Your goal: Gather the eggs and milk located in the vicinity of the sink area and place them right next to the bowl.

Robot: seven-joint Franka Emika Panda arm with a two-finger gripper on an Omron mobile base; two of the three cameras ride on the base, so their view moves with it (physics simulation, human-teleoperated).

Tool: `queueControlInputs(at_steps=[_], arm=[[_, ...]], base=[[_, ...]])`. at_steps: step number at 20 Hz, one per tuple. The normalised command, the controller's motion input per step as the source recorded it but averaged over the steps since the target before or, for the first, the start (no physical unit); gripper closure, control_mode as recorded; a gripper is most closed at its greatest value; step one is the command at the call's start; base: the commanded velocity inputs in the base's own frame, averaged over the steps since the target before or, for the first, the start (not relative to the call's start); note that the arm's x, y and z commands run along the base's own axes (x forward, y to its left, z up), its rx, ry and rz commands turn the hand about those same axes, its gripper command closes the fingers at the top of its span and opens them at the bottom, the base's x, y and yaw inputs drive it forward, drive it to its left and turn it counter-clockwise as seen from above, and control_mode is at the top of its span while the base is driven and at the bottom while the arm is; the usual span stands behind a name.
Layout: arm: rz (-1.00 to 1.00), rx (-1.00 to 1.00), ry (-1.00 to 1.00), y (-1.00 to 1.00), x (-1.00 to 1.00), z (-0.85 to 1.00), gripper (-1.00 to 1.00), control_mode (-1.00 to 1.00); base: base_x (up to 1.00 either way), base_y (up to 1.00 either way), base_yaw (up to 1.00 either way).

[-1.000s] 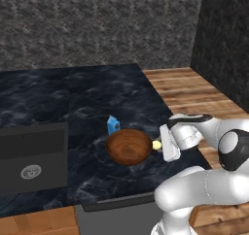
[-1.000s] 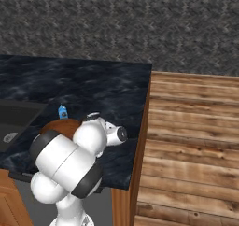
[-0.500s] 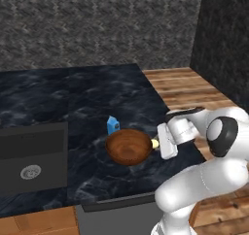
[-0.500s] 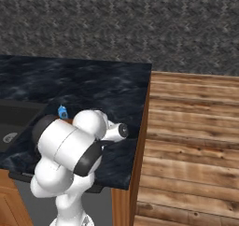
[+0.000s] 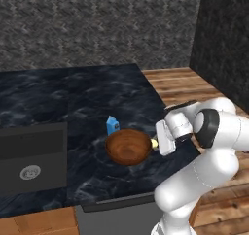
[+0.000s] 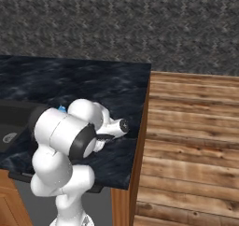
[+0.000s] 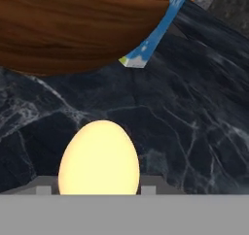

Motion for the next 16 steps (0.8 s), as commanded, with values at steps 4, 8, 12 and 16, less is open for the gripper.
queueControlInputs(at_steps=[4, 8, 12, 16], arm=[[0.0, 0.0, 0.0, 0.25, 0.0, -0.19, 1.0, -1.0], [0.0, 0.0, 0.0, 0.32, 0.0, -0.16, 1.0, -1.0], [0.0, 0.0, 0.0, 0.23, 0.0, -0.19, 1.0, -1.0], [0.0, 0.0, 0.0, 0.22, 0.0, -0.21, 1.0, -1.0]], base=[[0.0, 0.0, 0.0], [0.0, 0.0, 0.0], [0.0, 0.0, 0.0], [0.0, 0.0, 0.0]])
